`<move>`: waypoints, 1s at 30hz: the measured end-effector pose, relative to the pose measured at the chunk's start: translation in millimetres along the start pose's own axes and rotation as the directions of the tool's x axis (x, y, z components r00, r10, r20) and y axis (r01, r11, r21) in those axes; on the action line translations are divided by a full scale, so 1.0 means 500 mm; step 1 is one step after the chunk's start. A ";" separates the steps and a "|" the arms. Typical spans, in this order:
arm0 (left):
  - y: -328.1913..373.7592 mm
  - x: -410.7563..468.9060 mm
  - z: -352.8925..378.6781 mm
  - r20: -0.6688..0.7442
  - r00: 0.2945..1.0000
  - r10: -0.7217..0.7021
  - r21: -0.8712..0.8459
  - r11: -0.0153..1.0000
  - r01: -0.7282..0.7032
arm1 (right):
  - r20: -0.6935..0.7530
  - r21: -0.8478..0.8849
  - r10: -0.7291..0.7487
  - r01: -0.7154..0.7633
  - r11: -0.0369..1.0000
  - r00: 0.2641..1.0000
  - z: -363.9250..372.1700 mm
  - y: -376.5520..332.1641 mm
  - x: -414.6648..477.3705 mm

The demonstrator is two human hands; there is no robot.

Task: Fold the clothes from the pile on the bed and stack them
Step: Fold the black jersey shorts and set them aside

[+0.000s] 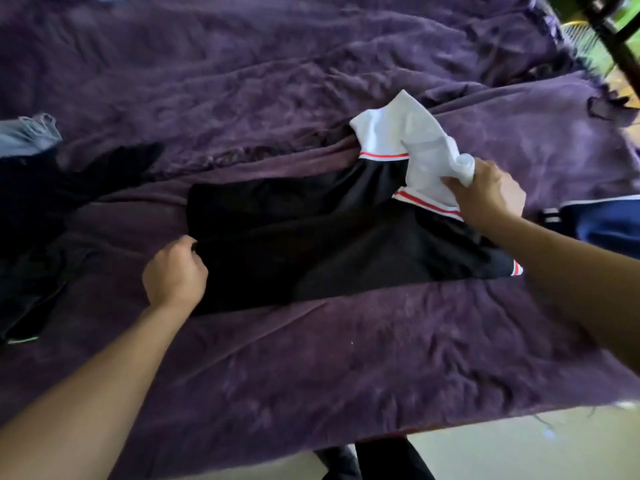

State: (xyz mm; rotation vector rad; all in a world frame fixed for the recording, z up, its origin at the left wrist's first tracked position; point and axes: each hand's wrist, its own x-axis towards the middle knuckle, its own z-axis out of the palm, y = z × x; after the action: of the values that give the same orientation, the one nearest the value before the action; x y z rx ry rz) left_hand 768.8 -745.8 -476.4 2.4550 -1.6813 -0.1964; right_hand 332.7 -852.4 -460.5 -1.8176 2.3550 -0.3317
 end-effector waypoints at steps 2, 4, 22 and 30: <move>0.021 0.066 0.007 -0.005 1.000 -0.020 0.010 1.000 0.020 | 0.010 0.003 -0.016 0.016 1.000 1.000 0.011 -0.023 0.076; 0.047 0.133 0.023 -0.011 0.997 -0.073 0.038 0.997 0.073 | 0.031 -0.005 -0.029 0.029 1.000 0.999 0.031 -0.047 0.152; 0.294 0.248 0.289 0.450 0.866 0.218 0.091 0.954 -0.287 | 0.396 0.219 0.225 -0.329 0.919 0.890 0.241 -0.065 0.514; 0.282 0.290 0.270 0.494 0.856 0.150 -0.013 0.986 -0.165 | 0.306 0.587 -0.109 -0.097 0.804 0.946 0.144 -0.091 0.457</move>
State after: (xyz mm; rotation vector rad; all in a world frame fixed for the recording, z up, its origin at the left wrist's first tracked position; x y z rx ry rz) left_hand 665.8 -938.8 -582.6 2.4044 -2.0764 -0.8509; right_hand 335.1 -1090.2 -514.1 -1.4343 1.7433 -0.6357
